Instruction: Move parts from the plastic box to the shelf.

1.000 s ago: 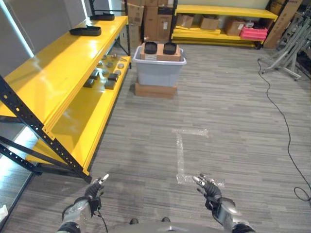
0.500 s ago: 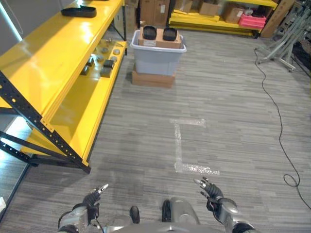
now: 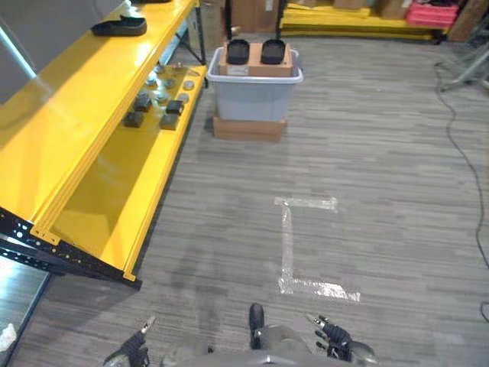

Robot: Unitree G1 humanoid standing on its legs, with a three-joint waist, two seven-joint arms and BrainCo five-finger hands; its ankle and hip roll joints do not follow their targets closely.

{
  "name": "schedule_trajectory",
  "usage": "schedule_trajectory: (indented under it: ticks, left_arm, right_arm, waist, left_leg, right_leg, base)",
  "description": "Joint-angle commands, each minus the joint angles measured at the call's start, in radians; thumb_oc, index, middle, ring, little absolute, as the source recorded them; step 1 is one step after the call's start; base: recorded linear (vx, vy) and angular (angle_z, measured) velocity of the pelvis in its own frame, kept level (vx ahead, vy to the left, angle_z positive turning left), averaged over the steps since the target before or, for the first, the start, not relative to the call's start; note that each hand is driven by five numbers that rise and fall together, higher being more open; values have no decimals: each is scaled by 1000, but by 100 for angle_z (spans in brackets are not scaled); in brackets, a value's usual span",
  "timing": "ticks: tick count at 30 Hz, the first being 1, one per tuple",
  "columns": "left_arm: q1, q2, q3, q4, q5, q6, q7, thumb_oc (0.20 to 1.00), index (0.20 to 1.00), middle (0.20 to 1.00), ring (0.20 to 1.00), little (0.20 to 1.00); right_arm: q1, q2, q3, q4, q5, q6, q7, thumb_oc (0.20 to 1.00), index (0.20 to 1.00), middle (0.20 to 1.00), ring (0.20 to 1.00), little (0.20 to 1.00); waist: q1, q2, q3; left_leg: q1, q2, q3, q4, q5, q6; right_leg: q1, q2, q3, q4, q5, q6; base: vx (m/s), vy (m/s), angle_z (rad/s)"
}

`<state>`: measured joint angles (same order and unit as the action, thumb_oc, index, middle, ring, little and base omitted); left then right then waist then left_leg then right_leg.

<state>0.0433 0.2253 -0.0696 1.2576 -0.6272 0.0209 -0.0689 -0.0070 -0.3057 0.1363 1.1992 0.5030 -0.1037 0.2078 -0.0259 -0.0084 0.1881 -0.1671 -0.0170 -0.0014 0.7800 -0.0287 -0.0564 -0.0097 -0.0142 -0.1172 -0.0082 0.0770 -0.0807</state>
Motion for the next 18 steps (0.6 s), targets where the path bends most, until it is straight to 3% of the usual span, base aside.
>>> schedule_trajectory:
  ticks: [1, 3, 5, 6, 7, 9, 11, 13, 16, 18]
  left_arm:
    - [-29, 16, -28, -47, 1, 1, -14, 1000, 1000, 1000, 1000, 1000]
    - [-19, 9, -30, -36, 26, -6, -21, 1000, 1000, 1000, 1000, 1000]
    - [-10, 5, -32, -29, 23, -14, -24, 1000, 1000, 1000, 1000, 1000]
    - [-10, 5, -32, -29, 23, -14, -24, 1000, 1000, 1000, 1000, 1000]
    - [6, 1, -38, -28, 38, -41, -35, 1000, 1000, 1000, 1000, 1000]
    - [12, 0, -39, -27, 43, -62, -47, 1000, 1000, 1000, 1000, 1000]
    - [12, -1, -45, -32, 38, -82, -59, 1000, 1000, 1000, 1000, 1000]
    - [3, 4, -49, -40, 36, -84, -57, 1000, 1000, 1000, 1000, 1000]
    - [-33, 20, -61, -46, 48, -75, -45, 1000, 1000, 1000, 1000, 1000]
    - [-66, 31, -78, -47, 43, -83, -25, 1000, 1000, 1000, 1000, 1000]
  right_arm:
    - [-26, -41, -1, 7, 16, 9, 5, 1000, 1000, 1000, 1000, 1000]
    - [-32, -42, -28, 16, 57, 17, 24, 1000, 1000, 1000, 1000, 1000]
    - [-33, -42, -41, 10, 48, 16, 20, 1000, 1000, 1000, 1000, 1000]
    - [-33, -42, -41, 10, 48, 16, 20, 1000, 1000, 1000, 1000, 1000]
    - [-28, -40, -38, 11, 27, 11, 35, 1000, 1000, 1000, 1000, 1000]
    - [-24, -42, -32, 19, 35, 12, 57, 1000, 1000, 1000, 1000, 1000]
    - [-24, -40, -25, 22, 42, 20, 68, 1000, 1000, 1000, 1000, 1000]
    - [-30, -31, -10, 26, 23, 33, 59, 1000, 1000, 1000, 1000, 1000]
    - [-38, -10, 7, 33, 41, 57, 32, 1000, 1000, 1000, 1000, 1000]
    - [-30, 1, 7, 20, 66, 63, 47, 1000, 1000, 1000, 1000, 1000]
  waist:
    - [-1, -17, 48]
    - [8, -13, 52]
    - [18, -3, 54]
    - [19, -3, 55]
    - [52, 16, 61]
    - [74, 24, 67]
    - [91, 28, 66]
    - [97, 24, 51]
    - [106, 7, 22]
    - [93, 4, 22]
  left_leg:
    - [37, 8, 64, -156, -33, 80]
    - [36, 22, 103, -288, -41, 83]
    - [41, 20, 126, -456, -13, 68]
    - [44, 18, 126, -459, -12, 69]
    - [5, 13, 86, -641, 67, 33]
    - [-20, 14, 64, -713, 115, 13]
    - [-45, 15, 85, -749, 135, 4]
    - [-43, 15, 123, -754, 116, 21]
    - [-28, -3, 148, -719, 57, 78]
    - [22, -24, 152, -708, 13, 125]
  right_leg:
    - [31, -37, 42, 64, -114, 82]
    - [59, -32, 37, 53, -133, 89]
    - [82, -20, 36, 45, -150, 99]
    - [84, -21, 37, 45, -150, 99]
    - [124, 10, 58, 42, -178, 103]
    - [152, 27, 70, 42, -199, 99]
    - [195, 32, 72, 39, -230, 100]
    - [216, 24, 70, 55, -265, 109]
    - [223, 1, 49, 175, -296, 122]
    - [133, -51, -12, 446, -204, 171]
  base:
    - [237, -58, -8]
    - [249, 14, -3]
    - [239, 64, -13]
    - [405, 116, -11]
    - [417, 103, -8]
    - [394, 113, -5]
    - [309, 167, -31]
    - [285, 202, -37]
    - [250, 194, -7]
    - [301, 284, -5]
